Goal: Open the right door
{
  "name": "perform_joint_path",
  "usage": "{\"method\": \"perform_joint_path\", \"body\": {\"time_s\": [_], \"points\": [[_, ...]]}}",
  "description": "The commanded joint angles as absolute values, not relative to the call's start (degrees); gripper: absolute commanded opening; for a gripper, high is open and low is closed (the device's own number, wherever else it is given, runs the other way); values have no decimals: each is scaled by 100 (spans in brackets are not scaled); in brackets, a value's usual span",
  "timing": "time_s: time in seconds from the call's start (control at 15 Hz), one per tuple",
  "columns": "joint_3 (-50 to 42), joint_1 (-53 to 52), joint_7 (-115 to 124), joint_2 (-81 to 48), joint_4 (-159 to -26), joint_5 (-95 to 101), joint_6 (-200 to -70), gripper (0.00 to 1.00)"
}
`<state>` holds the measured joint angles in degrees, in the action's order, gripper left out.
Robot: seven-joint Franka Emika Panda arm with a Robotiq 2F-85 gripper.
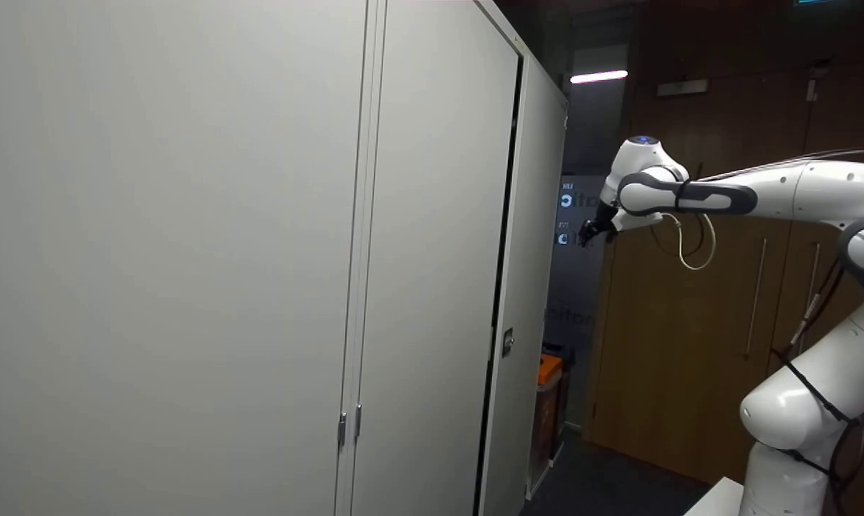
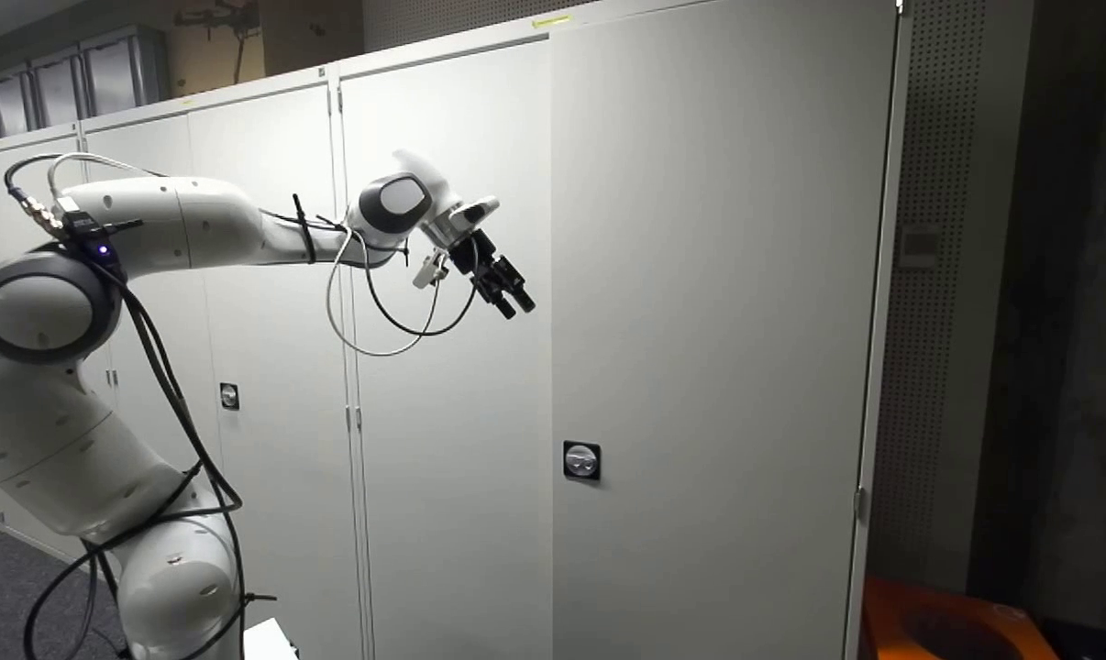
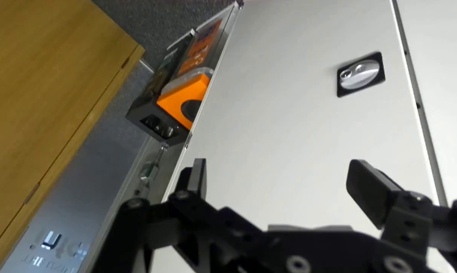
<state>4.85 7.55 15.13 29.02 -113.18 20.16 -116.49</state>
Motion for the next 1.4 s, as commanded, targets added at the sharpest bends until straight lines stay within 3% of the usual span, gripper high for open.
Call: {"method": "perform_joint_path", "body": {"time_s": [0.0, 0.8, 1.33], "points": [[664, 777, 1701, 2662, -10630, 2190, -11761, 100], [1436, 680, 2329, 1093, -8037, 3367, -11705, 100], [1264, 68, 2439, -29, -6719, 4213, -12026, 100]]}}
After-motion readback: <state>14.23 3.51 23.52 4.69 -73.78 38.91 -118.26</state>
